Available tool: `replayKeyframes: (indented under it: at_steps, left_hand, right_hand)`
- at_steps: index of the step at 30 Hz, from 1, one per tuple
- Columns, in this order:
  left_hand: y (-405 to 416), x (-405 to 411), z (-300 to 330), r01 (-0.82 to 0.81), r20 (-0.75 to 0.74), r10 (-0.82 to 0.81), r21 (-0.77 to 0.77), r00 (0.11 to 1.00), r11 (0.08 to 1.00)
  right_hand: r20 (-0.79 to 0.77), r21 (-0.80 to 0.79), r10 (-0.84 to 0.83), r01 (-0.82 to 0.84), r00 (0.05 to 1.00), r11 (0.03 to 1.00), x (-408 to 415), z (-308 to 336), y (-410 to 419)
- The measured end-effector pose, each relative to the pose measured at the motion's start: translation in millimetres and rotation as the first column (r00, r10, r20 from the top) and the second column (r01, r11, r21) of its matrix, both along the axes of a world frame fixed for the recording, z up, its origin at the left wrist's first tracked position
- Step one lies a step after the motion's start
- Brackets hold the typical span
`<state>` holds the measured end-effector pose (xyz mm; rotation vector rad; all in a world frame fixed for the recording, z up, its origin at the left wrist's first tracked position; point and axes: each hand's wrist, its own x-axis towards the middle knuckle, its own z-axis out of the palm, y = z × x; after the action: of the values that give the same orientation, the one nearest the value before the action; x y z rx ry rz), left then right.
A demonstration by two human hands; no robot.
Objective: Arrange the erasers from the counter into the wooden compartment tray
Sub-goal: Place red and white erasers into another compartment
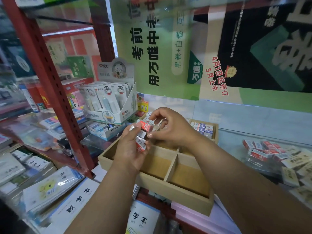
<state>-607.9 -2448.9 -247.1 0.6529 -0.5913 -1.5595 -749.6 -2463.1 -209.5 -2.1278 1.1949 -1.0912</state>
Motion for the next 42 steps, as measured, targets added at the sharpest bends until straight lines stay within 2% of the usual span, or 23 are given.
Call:
replayKeyframes:
  at_steps: [2,4,9,12,14,17,33,40,42]
  left_hand:
    - [-1,0,-3,0.003,0.077,-0.001,-0.02,0.997,1.0]
    - [-2,-1,-4,0.012,0.103,-0.009,-0.034,0.995,0.999]
    - [0,0,1,0.027,-0.056,-0.026,0.024,0.998,0.999]
    - [5,1,4,0.016,-0.115,-0.011,0.036,0.993,0.999]
    - [7,1,5,0.016,-0.129,-0.009,0.056,0.992,0.998]
    - [8,1,6,0.025,-0.13,-0.014,0.08,0.991,0.996]
    - [2,0,0,0.002,-0.043,0.003,0.117,0.999,0.993]
    - [2,-1,0,-0.029,0.008,0.028,0.095,1.0,0.995]
    - [3,-2,0,-0.024,0.016,0.023,0.067,1.0,0.997]
  right_hand:
    - [-0.092,-0.101,-0.037,0.027,0.995,0.995,5,-4,2]
    - [-0.103,-0.153,-0.08,0.063,0.991,0.986,4,-3,2]
    - [-0.103,-0.222,-0.319,0.29,0.942,0.931,-23,3,-8]
    - [-0.284,-0.12,-0.42,0.403,0.862,0.907,-39,-1,-16]
    - [-0.408,-0.023,-0.42,0.451,0.811,0.892,-42,-7,-17]
    - [-0.522,0.002,-0.405,0.476,0.75,0.879,-37,-20,-21]
    - [-0.702,-0.087,-0.446,0.556,0.555,0.827,-23,-36,-35]
    - [-0.637,-0.01,-0.465,0.597,0.615,0.803,-23,-37,-38]
    - [-0.542,0.043,-0.455,0.564,0.707,0.825,-27,-35,-36]
